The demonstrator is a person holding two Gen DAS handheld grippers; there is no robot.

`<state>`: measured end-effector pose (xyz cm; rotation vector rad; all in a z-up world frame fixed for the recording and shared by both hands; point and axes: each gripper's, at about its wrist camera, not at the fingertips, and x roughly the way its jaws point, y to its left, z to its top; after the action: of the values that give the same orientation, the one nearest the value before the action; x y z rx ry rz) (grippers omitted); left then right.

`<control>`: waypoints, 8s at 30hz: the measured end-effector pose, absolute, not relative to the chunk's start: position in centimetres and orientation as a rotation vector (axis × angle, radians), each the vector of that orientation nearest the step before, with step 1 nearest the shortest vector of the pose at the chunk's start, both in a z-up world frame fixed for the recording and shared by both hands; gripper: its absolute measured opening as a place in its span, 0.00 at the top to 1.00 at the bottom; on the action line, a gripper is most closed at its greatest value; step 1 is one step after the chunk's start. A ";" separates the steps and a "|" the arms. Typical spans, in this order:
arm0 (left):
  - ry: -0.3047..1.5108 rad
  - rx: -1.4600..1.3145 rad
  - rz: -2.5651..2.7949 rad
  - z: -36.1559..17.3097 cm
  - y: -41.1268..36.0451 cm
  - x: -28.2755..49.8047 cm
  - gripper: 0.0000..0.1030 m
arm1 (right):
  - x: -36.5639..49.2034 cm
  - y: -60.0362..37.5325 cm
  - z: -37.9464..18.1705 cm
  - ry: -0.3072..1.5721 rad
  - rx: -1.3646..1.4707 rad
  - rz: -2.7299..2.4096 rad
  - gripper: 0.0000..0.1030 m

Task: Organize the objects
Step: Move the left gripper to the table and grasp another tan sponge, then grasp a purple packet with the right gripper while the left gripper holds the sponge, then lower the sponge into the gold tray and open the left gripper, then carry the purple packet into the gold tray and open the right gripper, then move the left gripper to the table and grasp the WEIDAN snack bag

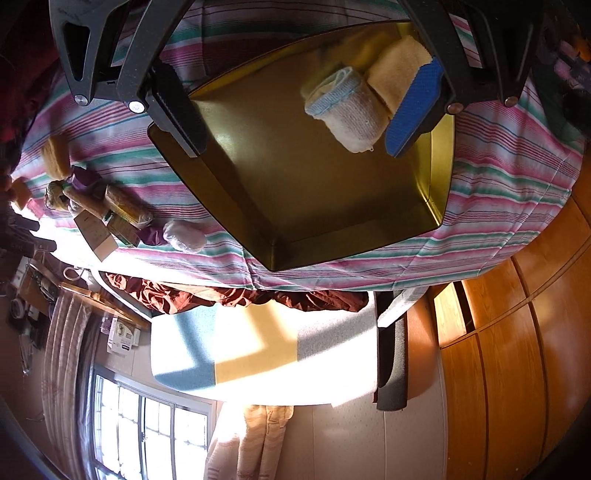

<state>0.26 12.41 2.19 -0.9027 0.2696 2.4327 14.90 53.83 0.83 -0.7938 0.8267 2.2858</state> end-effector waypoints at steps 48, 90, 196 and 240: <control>0.336 -1.232 1.578 -6.8 45.8 9.8 0.40 | 22.1 57.4 -0.4 1.312 -0.331 2.261 0.06; 0.195 -1.070 1.727 -8.1 33.5 6.0 0.44 | 8.0 50.1 -8.2 0.883 -1.622 2.202 0.52; -0.016 -1.050 2.520 -0.7 2.5 -4.8 0.21 | 5.4 39.0 -1.6 0.542 -1.441 2.592 0.62; 0.059 -1.020 2.567 0.2 1.7 -3.1 0.20 | 0.0 24.8 0.2 0.157 -1.450 2.869 0.29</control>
<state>-3.09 1.66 0.25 -1.0198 0.0593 2.5667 0.01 24.84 0.16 -1.4497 0.1574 2.8692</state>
